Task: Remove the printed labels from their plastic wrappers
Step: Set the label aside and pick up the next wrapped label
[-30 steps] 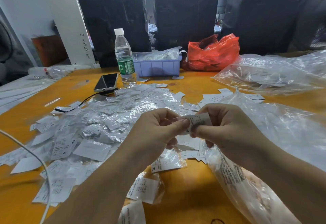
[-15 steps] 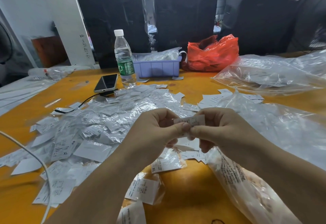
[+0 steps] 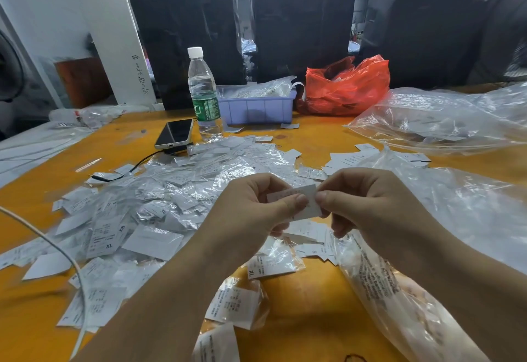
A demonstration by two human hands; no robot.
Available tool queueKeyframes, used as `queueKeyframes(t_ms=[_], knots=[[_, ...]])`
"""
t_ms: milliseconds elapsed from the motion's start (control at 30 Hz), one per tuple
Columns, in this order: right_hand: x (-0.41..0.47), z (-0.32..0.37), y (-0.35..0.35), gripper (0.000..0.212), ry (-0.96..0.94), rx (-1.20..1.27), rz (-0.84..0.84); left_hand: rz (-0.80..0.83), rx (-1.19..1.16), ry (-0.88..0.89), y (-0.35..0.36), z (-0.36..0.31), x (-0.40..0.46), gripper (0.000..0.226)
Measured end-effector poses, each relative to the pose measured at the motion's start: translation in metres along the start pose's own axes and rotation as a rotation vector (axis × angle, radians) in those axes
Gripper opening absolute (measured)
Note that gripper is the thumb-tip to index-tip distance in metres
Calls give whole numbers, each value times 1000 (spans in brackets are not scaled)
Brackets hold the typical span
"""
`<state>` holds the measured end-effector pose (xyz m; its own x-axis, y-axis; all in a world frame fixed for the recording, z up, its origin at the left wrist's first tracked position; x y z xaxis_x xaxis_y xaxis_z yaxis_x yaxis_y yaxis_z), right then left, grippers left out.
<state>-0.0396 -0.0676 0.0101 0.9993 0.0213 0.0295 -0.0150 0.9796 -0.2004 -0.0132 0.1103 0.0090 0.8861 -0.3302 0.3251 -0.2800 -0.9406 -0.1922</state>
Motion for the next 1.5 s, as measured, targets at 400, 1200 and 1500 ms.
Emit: queueKeyframes(t_ms=[400, 1200, 1500], knots=[[-5, -1, 7, 15, -99, -145, 21, -30, -19, -17, 1, -1, -1, 39], [-3, -5, 5, 21, -141, -305, -93, -22, 38, 42, 0, 2, 1, 21], [-3, -4, 6, 25, -167, -308, -77, -42, 92, 65, -2, 3, 2, 18]])
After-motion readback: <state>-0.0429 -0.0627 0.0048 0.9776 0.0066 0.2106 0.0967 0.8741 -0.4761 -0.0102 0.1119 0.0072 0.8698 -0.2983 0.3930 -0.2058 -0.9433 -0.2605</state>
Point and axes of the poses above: each hand's wrist, its own x-axis towards the middle knuckle, its own y-axis out of the palm, z = x × y, the point moved 1 cm from there along x, towards the middle knuckle, and after that the axes turned 13 degrees about y, right-handed, at the moved point
